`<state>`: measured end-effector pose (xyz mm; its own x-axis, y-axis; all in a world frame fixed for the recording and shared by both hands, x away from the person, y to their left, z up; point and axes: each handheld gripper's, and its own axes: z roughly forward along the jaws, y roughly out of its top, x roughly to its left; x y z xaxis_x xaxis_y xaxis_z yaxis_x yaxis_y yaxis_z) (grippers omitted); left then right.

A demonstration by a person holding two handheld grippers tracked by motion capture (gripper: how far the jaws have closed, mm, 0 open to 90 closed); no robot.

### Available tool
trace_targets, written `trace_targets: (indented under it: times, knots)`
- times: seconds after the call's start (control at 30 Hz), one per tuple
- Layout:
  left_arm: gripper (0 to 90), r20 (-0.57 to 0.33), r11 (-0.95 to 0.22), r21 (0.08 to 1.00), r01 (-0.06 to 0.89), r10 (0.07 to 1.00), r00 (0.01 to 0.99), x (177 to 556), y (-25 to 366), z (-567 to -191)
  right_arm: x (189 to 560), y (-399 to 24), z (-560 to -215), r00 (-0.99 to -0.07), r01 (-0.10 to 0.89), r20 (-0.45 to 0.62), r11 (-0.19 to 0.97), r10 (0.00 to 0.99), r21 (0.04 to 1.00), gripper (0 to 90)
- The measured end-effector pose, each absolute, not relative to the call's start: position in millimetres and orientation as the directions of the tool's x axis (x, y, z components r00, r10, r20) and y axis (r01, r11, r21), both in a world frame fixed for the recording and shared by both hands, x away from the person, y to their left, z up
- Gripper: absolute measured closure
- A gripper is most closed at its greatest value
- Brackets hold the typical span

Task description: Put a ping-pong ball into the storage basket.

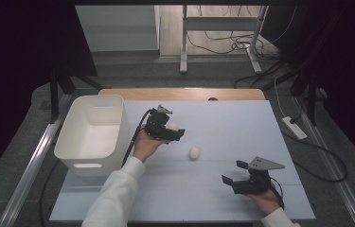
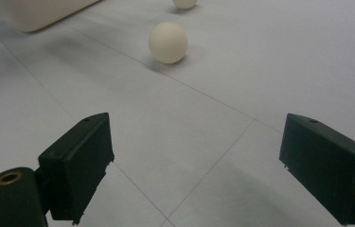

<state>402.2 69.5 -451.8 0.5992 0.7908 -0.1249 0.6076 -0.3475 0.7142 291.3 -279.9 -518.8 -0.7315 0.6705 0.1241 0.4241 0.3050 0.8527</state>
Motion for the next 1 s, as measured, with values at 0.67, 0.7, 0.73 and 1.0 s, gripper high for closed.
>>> trace_targets:
  times: [0.67, 0.7, 0.73, 1.0]
  knots:
    - [10.7, -0.129, -0.351, 0.672, 0.652, 0.812, 0.57, 425.7, 63.9, -464.2, 291.6, -279.8, -518.9, -0.732, 0.425, 0.123, 0.307, 0.67, 0.852, 10.3]
    - [10.7, -0.133, -0.346, 0.671, 0.656, 0.814, 0.565, 427.2, 63.8, -465.3, 291.6, -279.8, -519.0, -0.731, 0.425, 0.124, 0.306, 0.671, 0.852, 10.3]
    - [10.7, -0.133, -0.345, 0.668, 0.659, 0.816, 0.562, 428.8, 63.7, -466.4, 291.7, -279.9, -519.1, -0.732, 0.425, 0.124, 0.306, 0.67, 0.852, 10.3]
    - [10.7, -0.101, -0.373, 0.64, 0.671, 0.826, 0.555, 439.5, 61.5, -474.1, 291.7, -279.7, -519.3, -0.732, 0.426, 0.124, 0.307, 0.67, 0.851, 10.3]
